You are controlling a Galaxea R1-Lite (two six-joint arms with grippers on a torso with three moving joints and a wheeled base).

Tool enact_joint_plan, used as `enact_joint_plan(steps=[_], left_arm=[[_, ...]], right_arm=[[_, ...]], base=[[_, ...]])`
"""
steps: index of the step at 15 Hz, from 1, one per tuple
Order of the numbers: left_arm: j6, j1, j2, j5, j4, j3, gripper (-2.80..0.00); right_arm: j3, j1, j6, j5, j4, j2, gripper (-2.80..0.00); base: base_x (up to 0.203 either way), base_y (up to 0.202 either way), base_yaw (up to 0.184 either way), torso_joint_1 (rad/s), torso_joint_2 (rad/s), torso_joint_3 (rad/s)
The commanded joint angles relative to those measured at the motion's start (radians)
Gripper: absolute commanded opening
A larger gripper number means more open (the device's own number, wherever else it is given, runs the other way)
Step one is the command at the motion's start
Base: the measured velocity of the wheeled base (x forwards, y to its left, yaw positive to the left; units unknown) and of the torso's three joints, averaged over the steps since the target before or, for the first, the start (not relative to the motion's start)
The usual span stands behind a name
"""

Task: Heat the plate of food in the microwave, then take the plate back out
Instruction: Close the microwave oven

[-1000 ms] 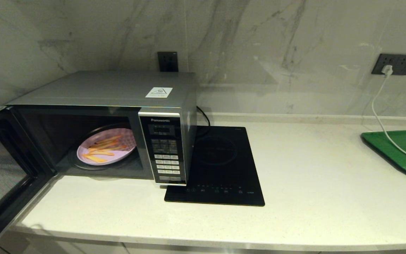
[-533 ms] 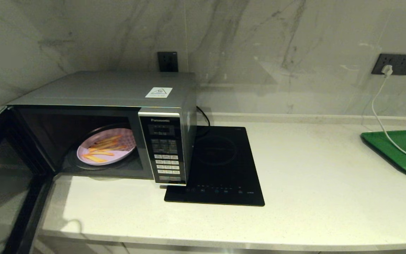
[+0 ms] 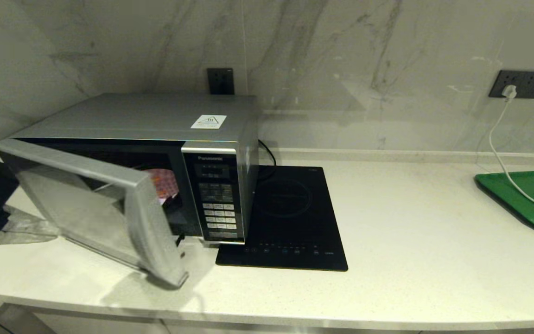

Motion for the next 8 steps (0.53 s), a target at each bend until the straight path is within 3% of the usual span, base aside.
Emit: enact_joint_plan(steps=[1,5,8], left_arm=[[-0.091,-0.156,0.029,0.109,0.009,0.004,-2.80],[-0.075,-0.301,0.145,0.296,-0.146,0.017,-2.80],[0.001,-0.321,0.268,0.409,-0.318,0.019,-2.80]], right_arm=[[0.001,0.000,0.001,0.000,0.001,0.000,-2.80],[0.000,0.000,0.001,0.000,0.001,0.000,-2.80],[0.000,0.000,0.001,0.000,0.001,0.001,-2.80]], base=[[0.000,0.000,0.000,0.000,0.00,0.000],[0.000,0.000,0.000,0.000,0.00,0.000],[0.000,0.000,0.000,0.000,0.00,0.000]])
